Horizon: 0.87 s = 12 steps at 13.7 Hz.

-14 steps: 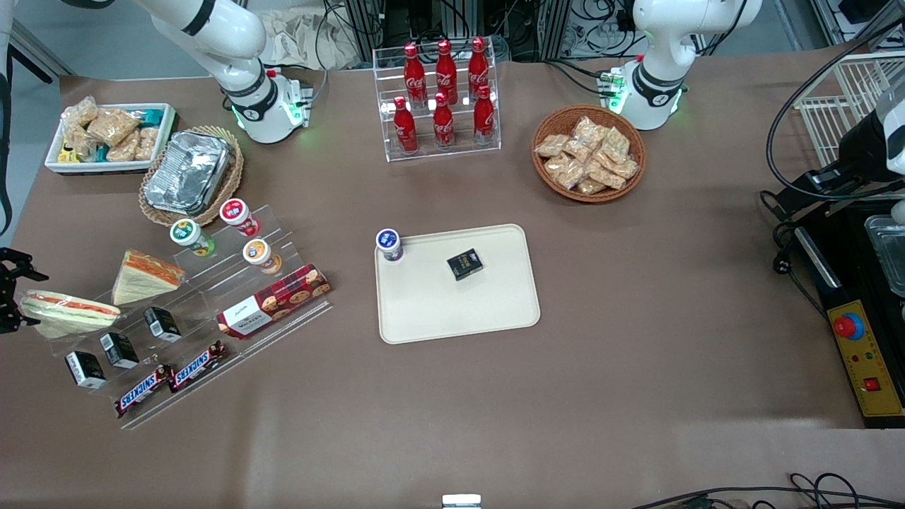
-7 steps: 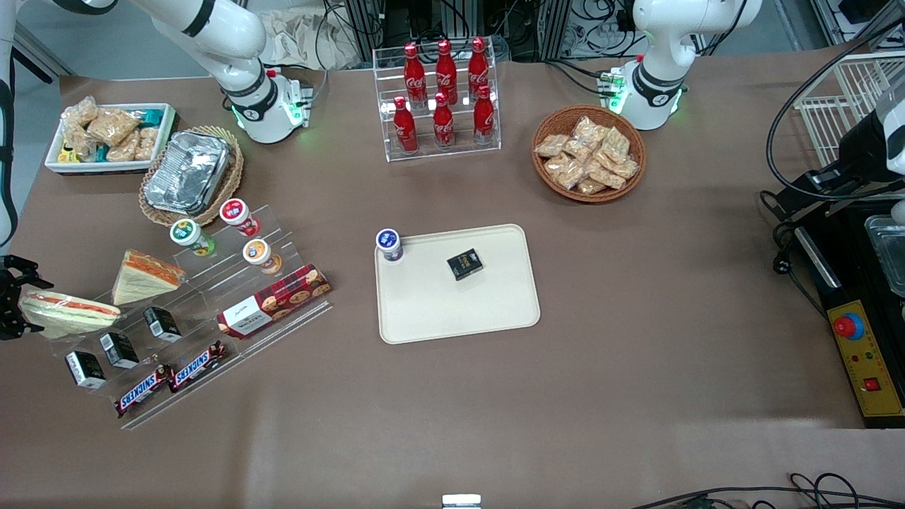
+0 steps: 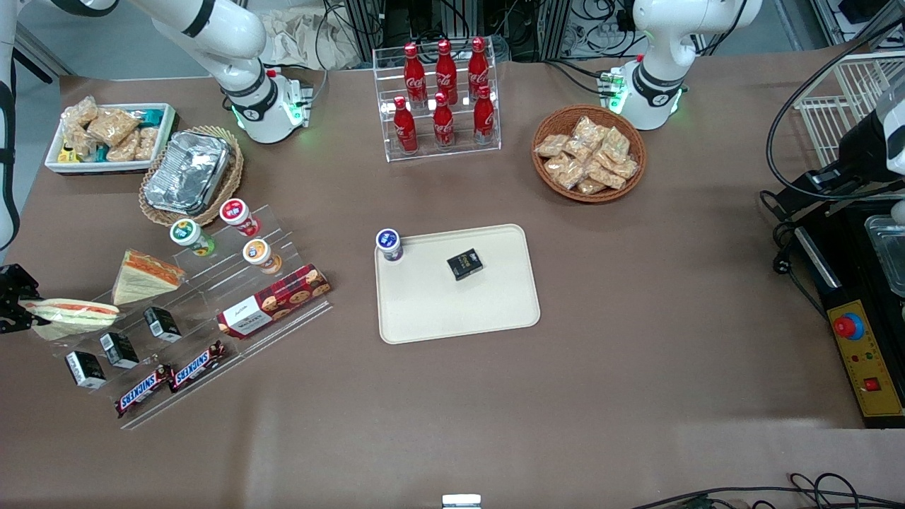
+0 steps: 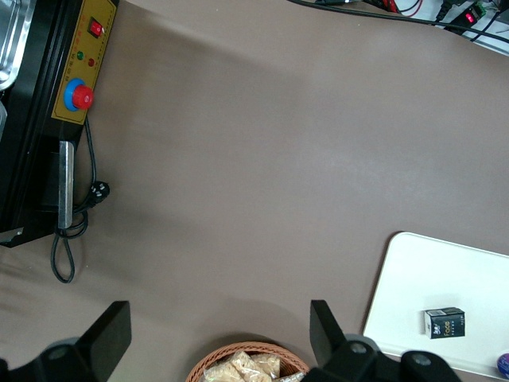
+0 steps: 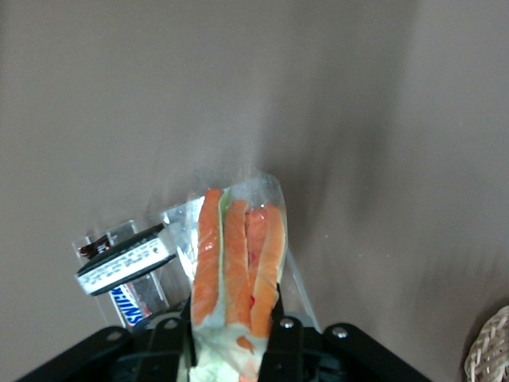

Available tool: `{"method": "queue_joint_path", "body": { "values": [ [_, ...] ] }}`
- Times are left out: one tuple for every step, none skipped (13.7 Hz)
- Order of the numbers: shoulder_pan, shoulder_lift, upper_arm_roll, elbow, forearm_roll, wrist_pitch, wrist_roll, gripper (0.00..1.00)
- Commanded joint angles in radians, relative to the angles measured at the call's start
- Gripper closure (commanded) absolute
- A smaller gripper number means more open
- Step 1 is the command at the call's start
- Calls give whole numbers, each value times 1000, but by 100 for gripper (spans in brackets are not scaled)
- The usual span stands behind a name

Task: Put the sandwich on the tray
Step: 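Lift the sandwich with the right gripper off the display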

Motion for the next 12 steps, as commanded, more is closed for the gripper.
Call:
{"method": "queue_joint_path", "body": {
  "values": [
    [-9, 2, 10, 67, 54, -3, -37, 89],
    [-6, -4, 11, 78, 64, -7, -37, 89],
    [0, -9, 11, 104, 61, -16, -38, 88],
    [0, -13, 11, 128, 57, -39, -73, 89],
    [-5, -27, 13, 139, 63, -103, -114, 92],
    [-2, -41, 14, 167, 66, -175, -121, 97],
    [1, -44, 16, 209, 71, -245, -121, 98],
    [6, -46, 19, 239, 72, -294, -123, 98],
    [20, -55, 25, 242, 81, -315, -126, 98],
    [30, -72, 26, 241, 100, -318, -126, 98],
    [55, -85, 36, 241, 107, -319, -138, 98],
    [81, -93, 46, 242, 107, -323, -158, 98]
  ]
}}
